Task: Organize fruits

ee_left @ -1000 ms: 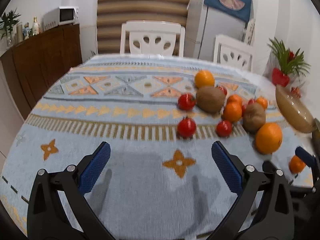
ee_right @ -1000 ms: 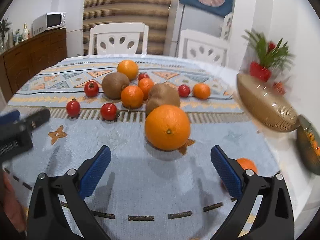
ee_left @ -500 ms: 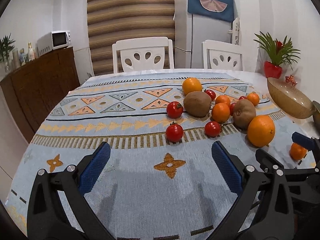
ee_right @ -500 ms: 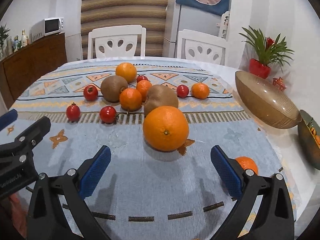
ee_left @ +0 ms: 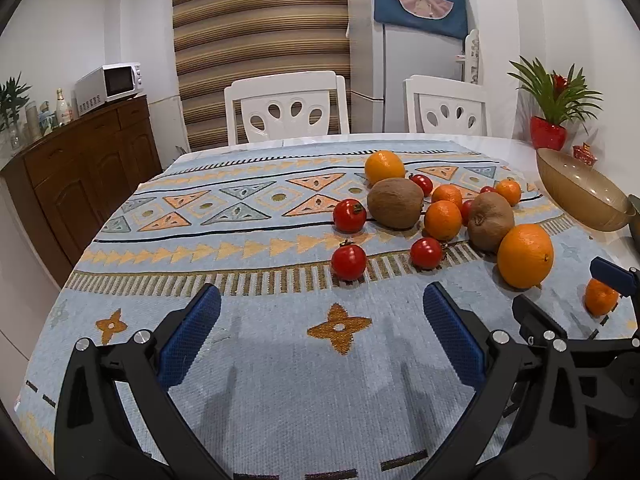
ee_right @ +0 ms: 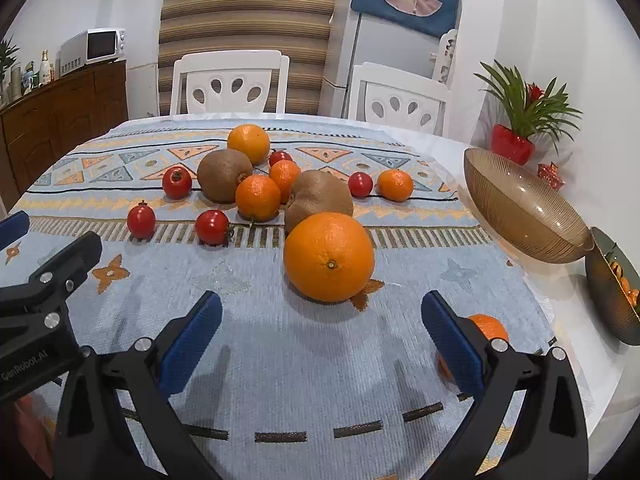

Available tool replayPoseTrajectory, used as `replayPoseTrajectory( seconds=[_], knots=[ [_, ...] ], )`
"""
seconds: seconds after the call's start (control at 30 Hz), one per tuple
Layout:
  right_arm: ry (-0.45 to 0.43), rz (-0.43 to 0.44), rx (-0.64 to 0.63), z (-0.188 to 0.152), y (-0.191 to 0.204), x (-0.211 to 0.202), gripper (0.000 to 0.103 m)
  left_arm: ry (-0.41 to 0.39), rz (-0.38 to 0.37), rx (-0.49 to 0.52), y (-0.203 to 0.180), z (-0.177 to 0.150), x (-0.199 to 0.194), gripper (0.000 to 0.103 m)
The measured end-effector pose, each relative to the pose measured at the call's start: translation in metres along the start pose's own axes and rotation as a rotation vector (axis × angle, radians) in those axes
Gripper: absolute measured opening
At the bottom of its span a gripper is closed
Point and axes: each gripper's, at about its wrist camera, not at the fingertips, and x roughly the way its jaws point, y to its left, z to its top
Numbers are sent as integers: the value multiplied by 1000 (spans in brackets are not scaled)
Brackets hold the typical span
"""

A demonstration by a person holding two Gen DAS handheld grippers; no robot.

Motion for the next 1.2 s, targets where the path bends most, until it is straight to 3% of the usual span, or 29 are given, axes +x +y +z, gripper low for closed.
replayPoseTrajectory(
  seconds=[0.23,0.4,1.2],
  knots=[
    [11,-10,39,1,-5,3,98,-8,2,-3,1,1,-2,100],
    [17,17,99,2,-18,5,98,-14,10,59,-11,-1,-3,100],
    [41,38,71,2,-13,9,98,-20,29,35,-5,-1,-6,100]
  ],
)
